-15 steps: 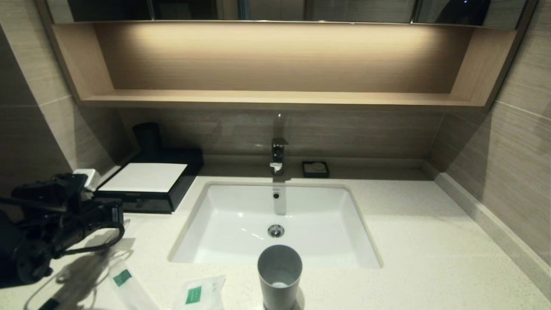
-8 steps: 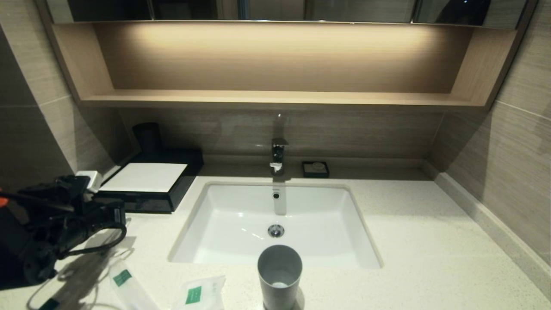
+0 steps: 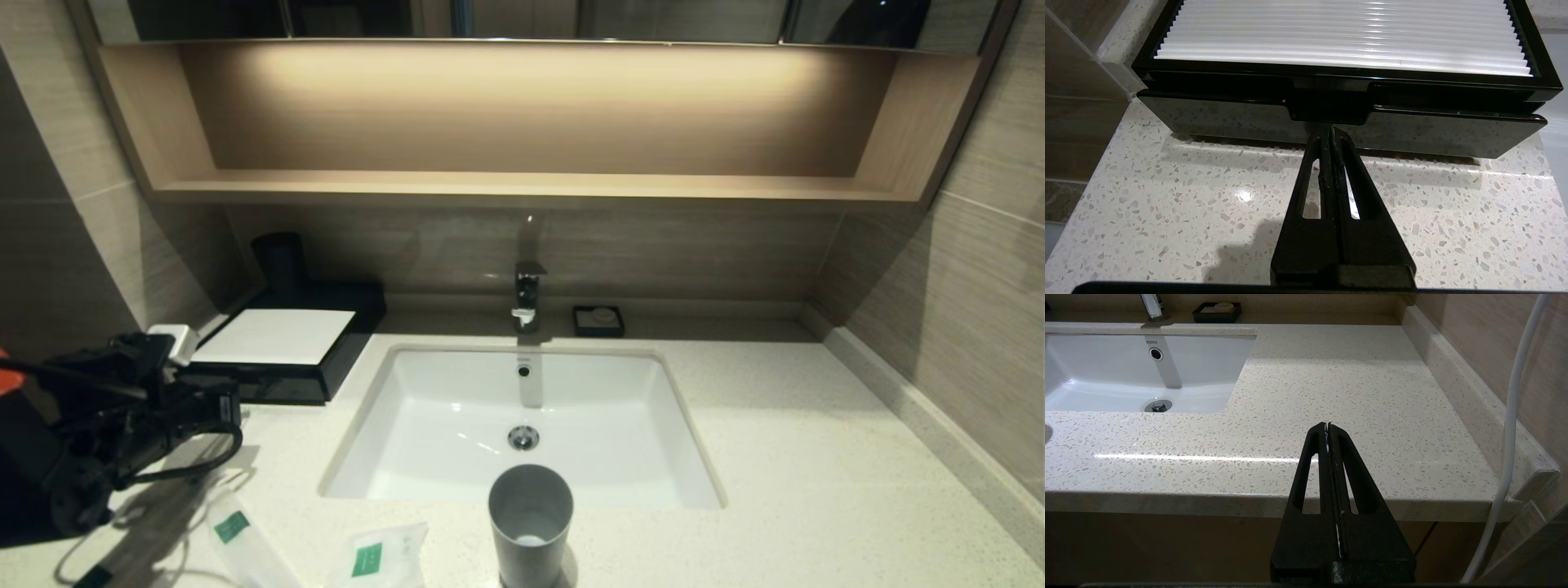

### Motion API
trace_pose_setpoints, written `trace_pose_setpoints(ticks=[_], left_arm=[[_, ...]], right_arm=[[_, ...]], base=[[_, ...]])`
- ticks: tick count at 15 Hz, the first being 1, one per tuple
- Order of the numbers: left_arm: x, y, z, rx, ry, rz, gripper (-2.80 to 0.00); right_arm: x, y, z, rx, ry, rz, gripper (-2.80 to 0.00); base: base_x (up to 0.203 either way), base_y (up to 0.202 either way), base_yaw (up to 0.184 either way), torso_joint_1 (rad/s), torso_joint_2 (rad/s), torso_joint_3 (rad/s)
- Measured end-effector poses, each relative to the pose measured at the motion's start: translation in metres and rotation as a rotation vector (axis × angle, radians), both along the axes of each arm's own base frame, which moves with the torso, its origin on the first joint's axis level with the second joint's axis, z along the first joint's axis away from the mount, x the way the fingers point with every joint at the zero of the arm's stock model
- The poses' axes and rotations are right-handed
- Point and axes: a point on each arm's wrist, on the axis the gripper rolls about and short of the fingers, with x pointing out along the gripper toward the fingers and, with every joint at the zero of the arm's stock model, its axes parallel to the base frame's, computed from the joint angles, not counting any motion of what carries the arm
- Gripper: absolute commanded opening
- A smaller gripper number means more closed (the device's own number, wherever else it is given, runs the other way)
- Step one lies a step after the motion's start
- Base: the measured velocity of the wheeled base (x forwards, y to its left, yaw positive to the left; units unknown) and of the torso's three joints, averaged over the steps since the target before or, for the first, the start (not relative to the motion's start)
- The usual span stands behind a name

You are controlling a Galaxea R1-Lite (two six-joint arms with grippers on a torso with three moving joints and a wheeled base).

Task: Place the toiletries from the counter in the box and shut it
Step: Open the drawer

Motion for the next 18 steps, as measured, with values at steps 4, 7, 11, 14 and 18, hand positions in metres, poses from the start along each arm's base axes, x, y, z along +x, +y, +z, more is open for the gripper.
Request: trace_pose_setpoints(ticks=[4,7,11,14,18], left_arm=[[0.0008,0.0001,0.0,0.001,-0.007,0.0,-2.8],[0.0012,0.0003,-0.001,0.002,-0.004,0.001,-2.8],[0.0044,0.0011,-0.002,0.003,-0.007,0.0,-2.8],[0.0068,0.0013,-0.0029,0.003,-0.008,-0.001,-2.8],[0.0092,0.0002,-0.0027,0.002,-0.012,-0.006,-2.8]], right_arm=[[0.0,0.0,0.0,0.0,0.0,0.0,-2.8],[0.0,0.0,0.0,0.0,0.0,0.0,-2.8],[0.0,0.0,0.0,0.0,0.0,0.0,-2.8],[0.0,0.0,0.0,0.0,0.0,0.0,-2.8],[0.0,0.0,0.0,-0.001,0.0,0.0,-2.8]], base=[[0.0,0.0,0.0,0.0,0.0,0.0],[0.0,0.0,0.0,0.0,0.0,0.0],[0.0,0.0,0.0,0.0,0.0,0.0],[0.0,0.0,0.0,0.0,0.0,0.0],[0.0,0.0,0.0,0.0,0.0,0.0]])
